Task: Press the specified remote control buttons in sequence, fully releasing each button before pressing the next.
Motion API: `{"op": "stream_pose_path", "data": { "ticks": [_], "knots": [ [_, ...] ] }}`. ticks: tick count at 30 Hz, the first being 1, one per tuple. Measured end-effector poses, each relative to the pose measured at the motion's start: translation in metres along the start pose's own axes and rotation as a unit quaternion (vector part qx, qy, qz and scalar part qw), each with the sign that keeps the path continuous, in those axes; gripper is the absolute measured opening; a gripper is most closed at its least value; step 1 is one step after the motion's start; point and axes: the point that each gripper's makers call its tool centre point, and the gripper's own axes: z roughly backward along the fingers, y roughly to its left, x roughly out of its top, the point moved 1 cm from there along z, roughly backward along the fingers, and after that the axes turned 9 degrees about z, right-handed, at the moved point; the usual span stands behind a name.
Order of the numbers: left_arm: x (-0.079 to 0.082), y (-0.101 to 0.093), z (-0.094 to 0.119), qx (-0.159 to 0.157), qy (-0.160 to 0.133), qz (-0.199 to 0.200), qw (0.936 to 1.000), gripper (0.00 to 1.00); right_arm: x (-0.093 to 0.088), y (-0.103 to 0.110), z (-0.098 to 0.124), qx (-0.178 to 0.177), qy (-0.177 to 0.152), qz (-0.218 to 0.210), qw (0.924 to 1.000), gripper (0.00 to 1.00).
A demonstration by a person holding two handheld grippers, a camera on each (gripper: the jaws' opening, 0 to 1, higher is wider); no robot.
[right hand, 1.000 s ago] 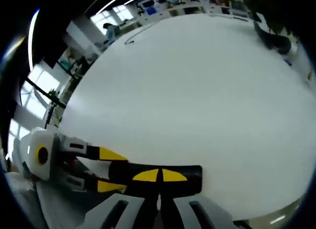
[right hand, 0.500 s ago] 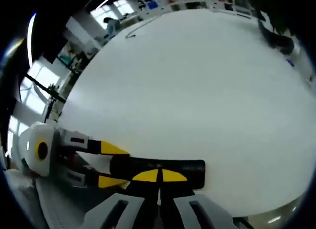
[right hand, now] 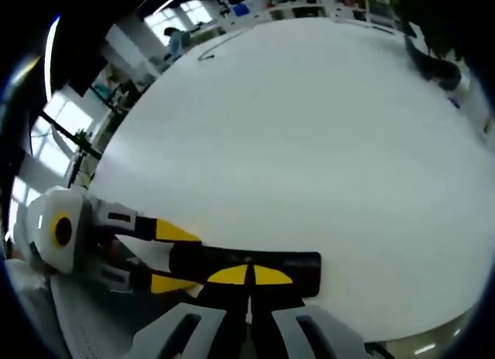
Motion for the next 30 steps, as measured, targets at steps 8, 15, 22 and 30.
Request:
{"op": "stream_pose_path", "data": {
  "ticks": [8,15,22,30],
  "knots": [
    [0.000,-0.001,0.000,-0.002,0.000,-0.002,1.0000,0.24,0.000,-0.002,0.001,0.021,-0.006,-0.032,0.9993,0.00],
    [0.000,-0.001,0.000,-0.003,0.001,-0.004,1.0000,0.24,0.001,0.000,0.002,0.023,-0.001,-0.050,0.9985,0.00],
    [0.000,-0.001,0.000,-0.002,0.002,-0.003,1.0000,0.24,-0.004,-0.004,0.008,0.004,0.021,-0.056,0.9982,0.00],
    [-0.001,-0.001,0.001,-0.002,0.002,-0.004,1.0000,0.24,-0.006,-0.009,0.012,0.006,0.024,-0.105,0.9942,0.00]
  ]
}}
